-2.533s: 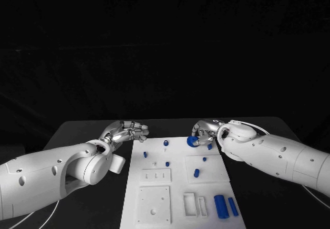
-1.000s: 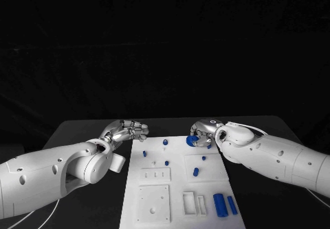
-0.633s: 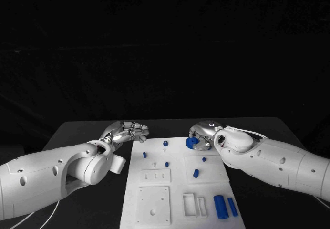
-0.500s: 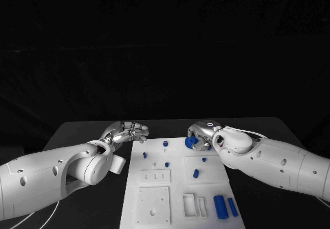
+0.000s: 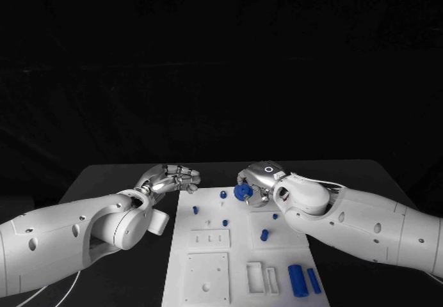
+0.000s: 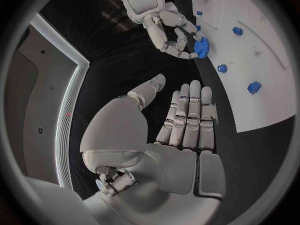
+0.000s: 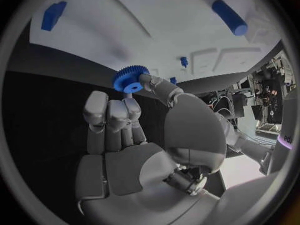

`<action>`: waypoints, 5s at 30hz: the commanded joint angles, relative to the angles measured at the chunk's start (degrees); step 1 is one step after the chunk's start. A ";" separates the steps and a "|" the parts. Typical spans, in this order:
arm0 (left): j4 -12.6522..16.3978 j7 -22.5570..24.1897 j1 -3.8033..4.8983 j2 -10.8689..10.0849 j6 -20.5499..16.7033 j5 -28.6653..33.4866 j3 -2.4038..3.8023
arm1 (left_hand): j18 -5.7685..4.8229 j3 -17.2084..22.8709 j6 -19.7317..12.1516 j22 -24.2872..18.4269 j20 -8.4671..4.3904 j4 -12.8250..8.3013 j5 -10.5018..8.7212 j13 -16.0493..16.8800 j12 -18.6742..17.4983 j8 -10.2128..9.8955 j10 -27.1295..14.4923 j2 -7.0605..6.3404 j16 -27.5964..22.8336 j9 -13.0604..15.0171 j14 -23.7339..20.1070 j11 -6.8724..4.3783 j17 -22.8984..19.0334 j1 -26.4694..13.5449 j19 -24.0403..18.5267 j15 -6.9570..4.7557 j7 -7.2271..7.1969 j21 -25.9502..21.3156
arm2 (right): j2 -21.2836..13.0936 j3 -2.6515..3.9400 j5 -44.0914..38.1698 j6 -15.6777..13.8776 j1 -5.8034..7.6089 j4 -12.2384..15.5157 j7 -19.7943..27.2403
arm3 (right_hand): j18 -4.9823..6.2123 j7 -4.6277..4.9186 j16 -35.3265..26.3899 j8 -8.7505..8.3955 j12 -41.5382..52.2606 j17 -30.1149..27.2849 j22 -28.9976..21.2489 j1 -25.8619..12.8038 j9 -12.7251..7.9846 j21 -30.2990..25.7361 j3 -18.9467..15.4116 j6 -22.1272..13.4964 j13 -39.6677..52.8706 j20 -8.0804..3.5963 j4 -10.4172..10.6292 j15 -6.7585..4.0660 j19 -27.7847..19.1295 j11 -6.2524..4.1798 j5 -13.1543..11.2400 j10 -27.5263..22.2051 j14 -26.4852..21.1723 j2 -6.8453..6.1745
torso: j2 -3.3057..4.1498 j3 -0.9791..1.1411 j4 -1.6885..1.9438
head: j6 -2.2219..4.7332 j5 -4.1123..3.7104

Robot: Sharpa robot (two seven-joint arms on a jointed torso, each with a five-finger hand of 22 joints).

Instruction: Assemble the parts on the task board

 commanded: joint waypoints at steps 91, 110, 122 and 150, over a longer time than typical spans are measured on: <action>0.03 0.32 0.09 0.51 0.35 0.14 0.07 | 1.00 0.22 -0.07 1.07 -0.02 -0.02 0.36 -0.07 -0.26 -0.49 0.09 0.04 -0.47 0.20 0.30 0.31 0.35 -0.96 -0.43 0.12 0.56 0.40 | 8.03 -2.92 3.21 3.24 -1.56 -6.71 0.93 | 5.77 1.57 -1.89 -3.13 -2.83 1.38 0.79 0.58 -0.53 0.03 -1.24 -5.70 -2.38 -0.30 0.83 -0.10 -0.50 0.53 -3.98 -2.17 0.09 -0.34 | 0.25 -0.06 0.20 | -0.65 1.42; -0.15 0.46 0.09 -0.07 0.28 0.22 0.07 | 1.01 0.19 -0.09 1.07 -0.02 0.28 0.19 -0.08 -0.25 -0.54 0.05 0.08 -0.59 0.27 0.33 0.36 0.49 -1.42 -0.45 0.13 0.60 0.45 | 2.59 -2.90 5.35 -2.61 -1.59 -2.53 1.48 | 5.77 1.64 -2.00 -2.77 -2.75 1.58 0.78 0.16 -0.33 0.04 -1.16 -5.49 -2.36 -0.30 1.24 -0.03 -0.48 0.60 -5.60 -2.11 0.13 -0.02 | 0.23 -0.04 0.18 | -0.55 1.50; -0.61 0.89 0.09 -0.64 0.24 0.30 0.07 | 1.02 0.20 -0.05 1.07 -0.02 0.40 0.17 -0.07 -0.21 -0.53 0.12 0.06 -0.60 0.33 0.44 0.30 0.59 -1.60 -0.42 0.10 0.58 0.50 | -5.71 -1.24 31.59 -2.50 0.59 -2.70 20.09 | 5.77 2.48 -2.83 -2.22 -3.40 1.80 0.91 -1.18 0.06 -0.25 -4.88 -5.37 -2.78 -0.30 -0.12 0.60 -1.49 1.36 -6.73 -3.58 -0.14 0.82 | 0.02 -0.07 -0.52 | 0.22 1.20; -3.23 1.10 -0.29 0.21 1.09 0.68 -0.06 | 1.06 0.32 0.05 1.07 -0.07 0.31 0.15 -0.02 -0.14 -0.50 0.29 0.10 -0.68 0.42 0.50 0.18 0.74 -1.52 -0.43 0.06 0.49 0.56 | -10.42 -0.70 37.98 4.06 -1.49 -12.26 25.59 | 5.77 2.48 -3.43 -2.02 -3.37 2.55 0.87 -2.24 0.22 -0.50 -11.87 -5.33 -2.96 -0.21 -5.77 0.70 -2.57 1.39 -4.95 -4.30 -0.33 3.54 | -0.38 1.33 -2.26 | 0.04 0.48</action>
